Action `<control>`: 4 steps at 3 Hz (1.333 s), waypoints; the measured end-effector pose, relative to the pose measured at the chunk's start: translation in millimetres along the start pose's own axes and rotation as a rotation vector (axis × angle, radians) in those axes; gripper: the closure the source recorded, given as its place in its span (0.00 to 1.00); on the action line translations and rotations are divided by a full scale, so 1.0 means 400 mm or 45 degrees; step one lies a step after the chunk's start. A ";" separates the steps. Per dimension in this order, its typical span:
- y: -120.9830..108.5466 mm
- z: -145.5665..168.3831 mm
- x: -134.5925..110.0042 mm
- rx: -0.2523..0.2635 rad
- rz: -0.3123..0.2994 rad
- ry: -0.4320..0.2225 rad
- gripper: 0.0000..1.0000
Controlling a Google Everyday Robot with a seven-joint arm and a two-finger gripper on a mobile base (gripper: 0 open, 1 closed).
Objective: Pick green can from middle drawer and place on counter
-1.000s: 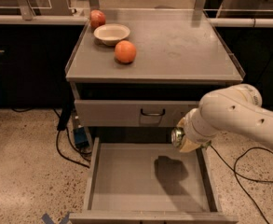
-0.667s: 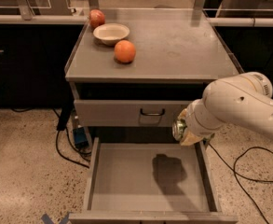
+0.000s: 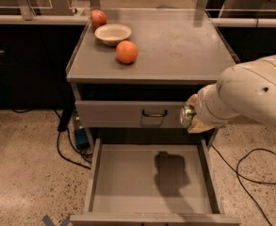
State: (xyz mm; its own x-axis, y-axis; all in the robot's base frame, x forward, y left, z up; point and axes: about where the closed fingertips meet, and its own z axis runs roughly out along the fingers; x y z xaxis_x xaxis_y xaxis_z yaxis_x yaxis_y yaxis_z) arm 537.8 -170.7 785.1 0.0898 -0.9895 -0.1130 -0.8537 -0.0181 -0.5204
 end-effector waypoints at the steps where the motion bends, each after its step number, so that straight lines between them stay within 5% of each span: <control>1: -0.019 -0.024 0.000 0.008 -0.007 0.006 1.00; 2: -0.069 -0.092 0.004 0.067 -0.021 0.014 1.00; 3: -0.190 -0.189 0.030 0.177 -0.059 0.067 1.00; 4: -0.202 -0.182 0.030 0.183 -0.071 0.065 1.00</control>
Offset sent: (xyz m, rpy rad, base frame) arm 0.0115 -0.0154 0.0979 -0.0198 -0.1368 0.0048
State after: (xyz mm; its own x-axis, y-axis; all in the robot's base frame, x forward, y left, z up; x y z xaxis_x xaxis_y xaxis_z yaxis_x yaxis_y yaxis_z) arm 570.4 -191.4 887.4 0.1053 -0.9937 -0.0393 -0.7657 -0.0558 -0.6408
